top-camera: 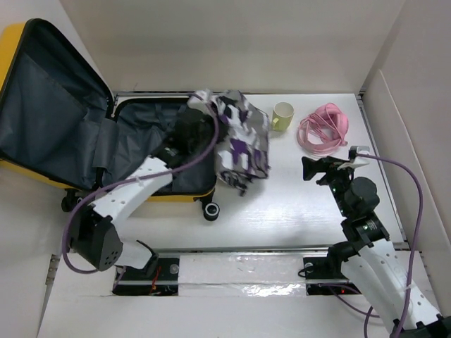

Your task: Pack the luggage

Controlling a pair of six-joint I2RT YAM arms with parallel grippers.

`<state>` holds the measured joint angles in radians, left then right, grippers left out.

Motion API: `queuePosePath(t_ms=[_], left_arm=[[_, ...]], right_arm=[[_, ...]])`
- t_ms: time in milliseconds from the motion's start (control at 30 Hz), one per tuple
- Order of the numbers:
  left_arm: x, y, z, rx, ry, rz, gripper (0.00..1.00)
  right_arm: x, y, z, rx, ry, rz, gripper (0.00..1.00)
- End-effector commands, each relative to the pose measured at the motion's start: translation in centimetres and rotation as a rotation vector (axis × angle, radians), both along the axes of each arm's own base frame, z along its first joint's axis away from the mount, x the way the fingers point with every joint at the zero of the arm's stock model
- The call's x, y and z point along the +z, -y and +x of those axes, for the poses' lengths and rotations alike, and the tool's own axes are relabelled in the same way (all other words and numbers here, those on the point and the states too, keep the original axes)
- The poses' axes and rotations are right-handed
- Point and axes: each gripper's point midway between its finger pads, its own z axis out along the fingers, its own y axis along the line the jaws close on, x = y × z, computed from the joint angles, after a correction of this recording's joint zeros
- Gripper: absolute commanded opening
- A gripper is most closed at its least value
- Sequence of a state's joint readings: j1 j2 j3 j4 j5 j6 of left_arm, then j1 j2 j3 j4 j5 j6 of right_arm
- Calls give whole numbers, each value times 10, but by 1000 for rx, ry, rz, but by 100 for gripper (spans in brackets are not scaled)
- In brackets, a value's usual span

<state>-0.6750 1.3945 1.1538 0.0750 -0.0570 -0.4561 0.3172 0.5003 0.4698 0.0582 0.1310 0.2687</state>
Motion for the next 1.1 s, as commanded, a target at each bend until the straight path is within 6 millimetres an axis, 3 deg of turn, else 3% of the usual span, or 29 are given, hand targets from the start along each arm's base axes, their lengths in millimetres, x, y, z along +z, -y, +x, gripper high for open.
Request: queuePosePath(t_ms=[0, 67, 100, 133, 200, 233, 367, 500, 667, 733, 767, 800, 867, 900, 933, 1000, 1033, 1067], left_arm=[[76, -91, 47, 163, 153, -74, 0], [71, -129, 62, 220, 144, -91, 0], [66, -169, 75, 290, 136, -94, 0], [47, -188, 82, 323, 98, -84, 0], [26, -217, 90, 331, 52, -93, 0], [11, -251, 97, 401, 21, -88, 0], [-42, -311, 95, 523, -68, -57, 0], [-81, -329, 77, 554, -142, -70, 0], [-107, -342, 62, 641, -268, -15, 0], [-116, -357, 57, 736, -319, 15, 0], [-123, -361, 49, 772, -378, 32, 0], [-124, -370, 46, 823, -391, 50, 2], [-116, -373, 42, 858, -402, 49, 19], [-108, -372, 43, 852, -385, 38, 39], [-92, -363, 44, 836, -343, 28, 48], [-69, -352, 45, 807, -276, 23, 65], [-46, -344, 41, 788, -218, 17, 65], [-30, -330, 41, 751, -179, 13, 66]], right_arm=[[4, 0, 1, 18, 23, 13, 98], [3, 0, 0, 26, 12, 9, 98], [4, -2, -1, 35, 15, 9, 98], [4, -2, -2, 36, 19, 9, 98], [6, -2, -4, 38, 26, 2, 98], [7, -1, -5, 36, 31, 1, 98], [7, -4, -5, 48, 31, -6, 98], [4, -5, -3, 46, 17, -13, 98], [1, -5, 0, 46, 6, -20, 98], [1, -4, 0, 43, 4, -25, 98], [1, -4, 0, 43, 5, -29, 96], [1, -6, -1, 58, 9, -41, 87], [1, -10, 1, 78, 16, -42, 69], [-1, -13, 2, 93, 12, -51, 43], [-8, -22, 5, 136, -12, -66, 34], [-9, -32, 10, 184, -26, -93, 20], [-21, -40, 17, 217, -72, -110, 20], [-16, -45, 20, 235, -73, -115, 19]])
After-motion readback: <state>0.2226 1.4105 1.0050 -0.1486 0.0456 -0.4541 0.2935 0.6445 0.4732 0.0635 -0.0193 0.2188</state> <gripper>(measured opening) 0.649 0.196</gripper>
